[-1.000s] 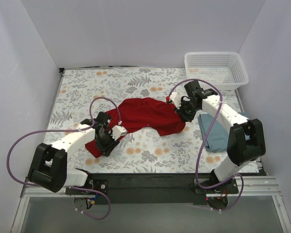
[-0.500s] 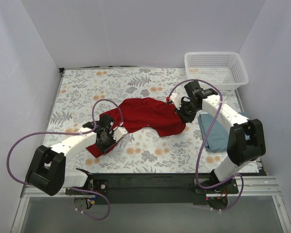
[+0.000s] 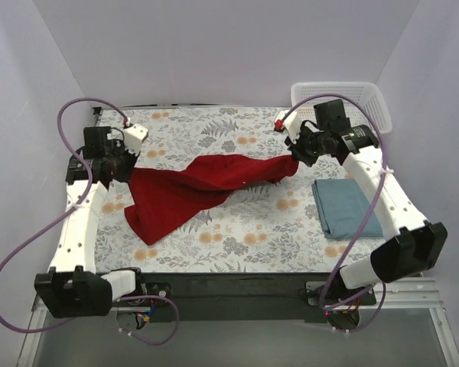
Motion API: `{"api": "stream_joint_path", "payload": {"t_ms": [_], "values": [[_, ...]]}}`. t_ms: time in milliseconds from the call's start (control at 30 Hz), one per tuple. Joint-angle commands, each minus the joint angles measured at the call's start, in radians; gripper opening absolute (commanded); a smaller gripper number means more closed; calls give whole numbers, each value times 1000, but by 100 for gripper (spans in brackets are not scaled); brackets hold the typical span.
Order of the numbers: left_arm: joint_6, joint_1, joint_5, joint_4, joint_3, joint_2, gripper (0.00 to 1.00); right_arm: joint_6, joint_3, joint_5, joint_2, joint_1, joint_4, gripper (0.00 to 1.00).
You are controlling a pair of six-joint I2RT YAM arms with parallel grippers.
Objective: Fold and stack the t-shirts
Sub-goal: Flatten the tshirt out
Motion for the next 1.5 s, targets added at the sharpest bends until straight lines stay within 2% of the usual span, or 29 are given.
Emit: {"api": "stream_joint_path", "payload": {"t_ms": [0, 167, 367, 500, 600, 667, 733, 800, 833, 867, 933, 967, 1000, 1067, 1100, 1167, 1200, 1233, 1300, 1400, 1467], "values": [[-84, 66, 17, -2, 17, -142, 0, 43, 66, -28, -128, -3, -20, 1], [-224, 113, -110, 63, 64, -323, 0, 125, 168, -26, -268, -2, -10, 1], [-327, 113, -180, 110, 239, -355, 0, 240, 299, 23, -303, -2, 21, 1], [-305, 112, -140, 126, 294, -306, 0, 245, 348, 98, -275, -2, 76, 1], [-267, 112, -108, 152, 259, -266, 0, 226, 295, 164, -248, -2, 140, 1], [-244, 113, -74, 185, 215, -213, 0, 220, 263, 207, -210, -2, 247, 1], [-232, 113, -74, 294, 193, -118, 0, 215, 261, 251, -135, -2, 332, 1], [-224, 113, -86, 413, 233, -23, 0, 235, 335, 343, -49, -3, 414, 1], [-225, 113, -89, 452, 274, 22, 0, 245, 461, 387, 53, -3, 414, 1], [-241, 115, -83, 481, 384, 136, 0, 257, 545, 412, 105, -2, 415, 1], [-264, 116, -71, 543, 541, 255, 0, 272, 688, 431, 230, -9, 417, 1], [-284, 124, -62, 554, 620, 366, 0, 277, 832, 448, 264, -9, 426, 1], [-325, 129, -59, 561, 826, 434, 0, 278, 885, 451, 293, -11, 462, 1], [-372, 146, -55, 564, 1049, 551, 0, 289, 919, 471, 312, -11, 557, 1], [-411, 152, -48, 586, 1227, 661, 0, 291, 889, 472, 300, -11, 679, 1], [-448, 173, -40, 673, 1314, 715, 0, 300, 815, 486, 231, -11, 848, 1], [-472, 184, -22, 824, 1301, 696, 0, 304, 751, 488, 213, -11, 1001, 1], [-512, 205, -13, 915, 1199, 667, 0, 309, 758, 482, 202, -13, 1032, 1], [-544, 224, 13, 1140, 1111, 617, 0, 321, 861, 481, 222, -13, 1062, 1], [-561, 251, 61, 1167, 1098, 585, 0, 272, 884, 425, 231, -13, 1104, 1], [-548, 287, 113, 1218, 916, 498, 0, 257, 734, 371, 165, -13, 1138, 1]]}}
